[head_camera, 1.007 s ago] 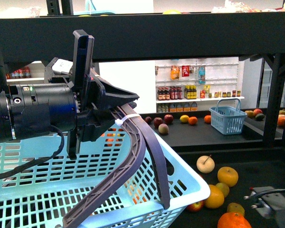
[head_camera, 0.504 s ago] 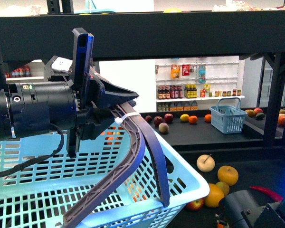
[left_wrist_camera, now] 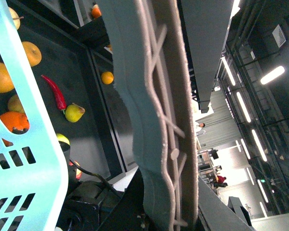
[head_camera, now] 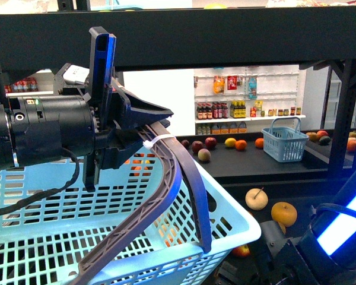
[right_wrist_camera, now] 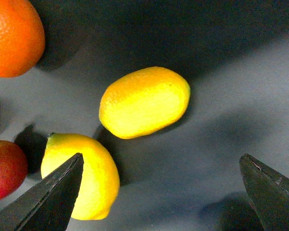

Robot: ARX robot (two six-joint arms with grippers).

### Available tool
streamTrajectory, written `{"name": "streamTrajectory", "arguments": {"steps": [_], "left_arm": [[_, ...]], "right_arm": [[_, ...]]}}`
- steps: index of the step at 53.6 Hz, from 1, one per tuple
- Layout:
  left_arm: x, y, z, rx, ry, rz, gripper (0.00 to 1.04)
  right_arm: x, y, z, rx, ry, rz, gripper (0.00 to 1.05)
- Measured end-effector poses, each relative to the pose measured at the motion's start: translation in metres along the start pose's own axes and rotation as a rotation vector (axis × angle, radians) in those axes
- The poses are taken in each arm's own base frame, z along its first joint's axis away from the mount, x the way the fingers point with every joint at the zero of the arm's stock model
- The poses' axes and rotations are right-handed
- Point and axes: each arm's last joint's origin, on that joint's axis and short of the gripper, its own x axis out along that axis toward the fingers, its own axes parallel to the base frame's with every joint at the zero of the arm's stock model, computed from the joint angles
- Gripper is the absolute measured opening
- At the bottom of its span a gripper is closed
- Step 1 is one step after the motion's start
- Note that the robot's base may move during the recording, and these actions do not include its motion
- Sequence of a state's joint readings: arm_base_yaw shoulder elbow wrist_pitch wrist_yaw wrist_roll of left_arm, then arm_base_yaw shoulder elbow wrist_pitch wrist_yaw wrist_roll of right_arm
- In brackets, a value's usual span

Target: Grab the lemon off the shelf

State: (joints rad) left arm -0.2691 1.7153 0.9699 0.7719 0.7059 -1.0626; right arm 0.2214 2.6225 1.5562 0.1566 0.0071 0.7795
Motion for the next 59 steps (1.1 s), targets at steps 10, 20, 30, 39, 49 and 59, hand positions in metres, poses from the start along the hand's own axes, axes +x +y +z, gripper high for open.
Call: {"name": "streamTrajectory", "arguments": {"steps": [10,20,30,39,49,59], "left_arm": [[0.0,0.0,0.0,0.0,-0.001,0.001,0.1],[0.0,0.0,0.0,0.0,0.0,0.0,0.1],[0.0,0.0,0.0,0.0,0.0,0.0,0.1],[0.0,0.0,0.0,0.0,0.0,0.0,0.1],[0.0,0.0,0.0,0.0,0.0,0.0,0.1],[0.0,0.0,0.0,0.0,0.0,0.0,0.1]], "right_arm": [[0.016,0.007,0.0,0.038,0.017,-0.001,0.97],[0.026,0.016,0.005,0.034,-0.002,0.015,0.97],[0.036,0.02,0.005,0.032,-0.001,0.017,0.97],[0.048,0.015,0.002,0.032,0.012,-0.007,0.97],[0.06,0.014,0.002,0.03,0.0,-0.014,0.97],[0.071,0.02,0.008,0.025,-0.022,-0.003,0.97]]}}
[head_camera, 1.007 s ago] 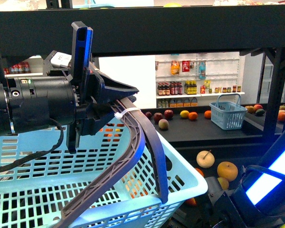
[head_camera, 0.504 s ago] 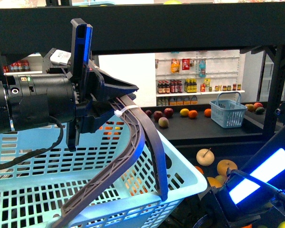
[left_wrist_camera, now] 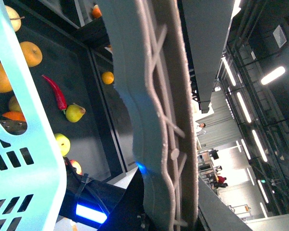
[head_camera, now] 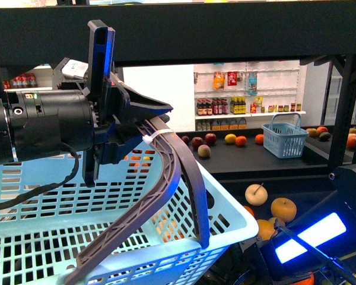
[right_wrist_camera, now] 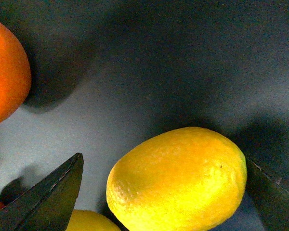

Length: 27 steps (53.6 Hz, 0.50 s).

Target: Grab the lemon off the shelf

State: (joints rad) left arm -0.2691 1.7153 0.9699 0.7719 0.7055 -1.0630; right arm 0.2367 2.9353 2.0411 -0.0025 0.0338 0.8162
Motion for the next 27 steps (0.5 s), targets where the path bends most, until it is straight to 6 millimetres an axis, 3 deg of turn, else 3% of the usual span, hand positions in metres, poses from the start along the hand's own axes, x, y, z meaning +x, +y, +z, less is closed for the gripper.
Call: {"name": "streamTrajectory", "arguments": {"steps": [27], "left_arm": [[0.0,0.0,0.0,0.0,0.0,0.0,0.1]], "right_arm": [[0.013,-0.003,0.002,-0.063,-0.002,-0.019,0.94]]}}
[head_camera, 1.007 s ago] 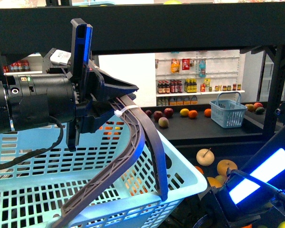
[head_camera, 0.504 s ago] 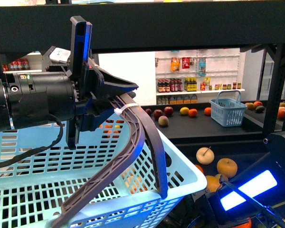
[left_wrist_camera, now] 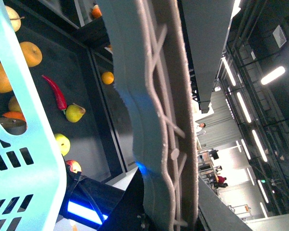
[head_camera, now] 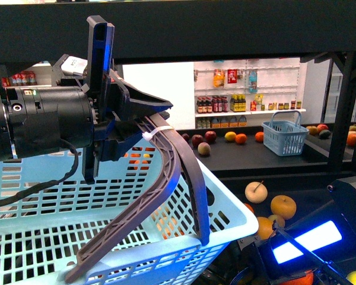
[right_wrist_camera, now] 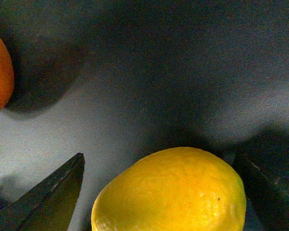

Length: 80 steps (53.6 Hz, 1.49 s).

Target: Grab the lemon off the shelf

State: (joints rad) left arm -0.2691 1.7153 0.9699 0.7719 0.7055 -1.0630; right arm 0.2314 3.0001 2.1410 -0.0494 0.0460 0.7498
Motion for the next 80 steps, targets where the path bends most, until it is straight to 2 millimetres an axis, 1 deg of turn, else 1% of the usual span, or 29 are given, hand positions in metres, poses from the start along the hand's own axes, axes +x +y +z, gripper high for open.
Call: {"name": "streamTrajectory", "arguments": {"steps": [2,8,16,20,34,47,55,62,69,80], "left_arm": [[0.0,0.0,0.0,0.0,0.0,0.0,0.1],[0.0,0.0,0.0,0.0,0.0,0.0,0.1],[0.0,0.0,0.0,0.0,0.0,0.0,0.1],[0.0,0.0,0.0,0.0,0.0,0.0,0.1],[0.0,0.0,0.0,0.0,0.0,0.0,0.1],[0.0,0.0,0.0,0.0,0.0,0.0,0.1],[0.0,0.0,0.0,0.0,0.0,0.0,0.1],[0.0,0.0,0.0,0.0,0.0,0.0,0.1],[0.0,0.0,0.0,0.0,0.0,0.0,0.1],[0.0,0.0,0.0,0.0,0.0,0.0,0.1]], "right_arm": [[0.0,0.0,0.0,-0.007,0.0,-0.001,0.88],[0.0,0.0,0.0,-0.011,-0.004,0.0,0.73],[0.0,0.0,0.0,-0.013,-0.004,0.001,0.66],[0.0,0.0,0.0,-0.014,-0.004,0.001,0.64],[0.0,-0.002,-0.003,-0.013,0.002,0.005,0.63],[-0.005,-0.006,-0.003,-0.009,0.009,-0.002,0.63],[-0.011,-0.012,0.001,0.001,0.005,-0.008,0.63],[-0.02,-0.018,0.011,0.014,-0.034,-0.025,0.63],[-0.033,-0.025,0.028,0.011,-0.094,-0.045,0.62],[-0.062,-0.036,0.057,0.021,-0.184,-0.062,0.62]]}}
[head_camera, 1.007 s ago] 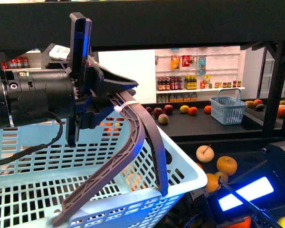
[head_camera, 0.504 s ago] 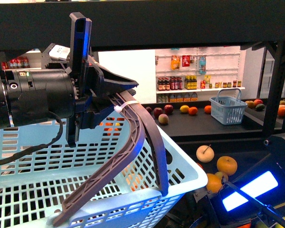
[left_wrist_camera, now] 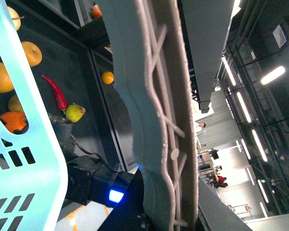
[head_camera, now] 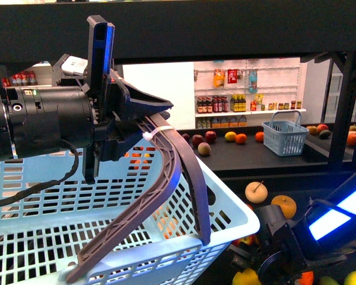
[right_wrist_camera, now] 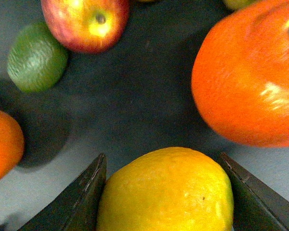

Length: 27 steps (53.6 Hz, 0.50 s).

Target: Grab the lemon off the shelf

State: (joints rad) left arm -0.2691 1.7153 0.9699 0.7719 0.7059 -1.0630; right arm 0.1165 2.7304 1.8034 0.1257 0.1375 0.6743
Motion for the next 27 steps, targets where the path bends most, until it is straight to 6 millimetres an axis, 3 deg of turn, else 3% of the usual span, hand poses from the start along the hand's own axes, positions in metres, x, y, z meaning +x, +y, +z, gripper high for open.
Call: {"name": "streamTrajectory", "arguments": {"steps": [15,27], "left_arm": [[0.0,0.0,0.0,0.0,0.0,0.0,0.1],[0.0,0.0,0.0,0.0,0.0,0.0,0.1]], "right_arm": [[-0.044,-0.018,0.058,0.05,-0.152,-0.004,0.62],[-0.127,-0.023,0.121,0.103,-0.348,0.097,0.62]]}}
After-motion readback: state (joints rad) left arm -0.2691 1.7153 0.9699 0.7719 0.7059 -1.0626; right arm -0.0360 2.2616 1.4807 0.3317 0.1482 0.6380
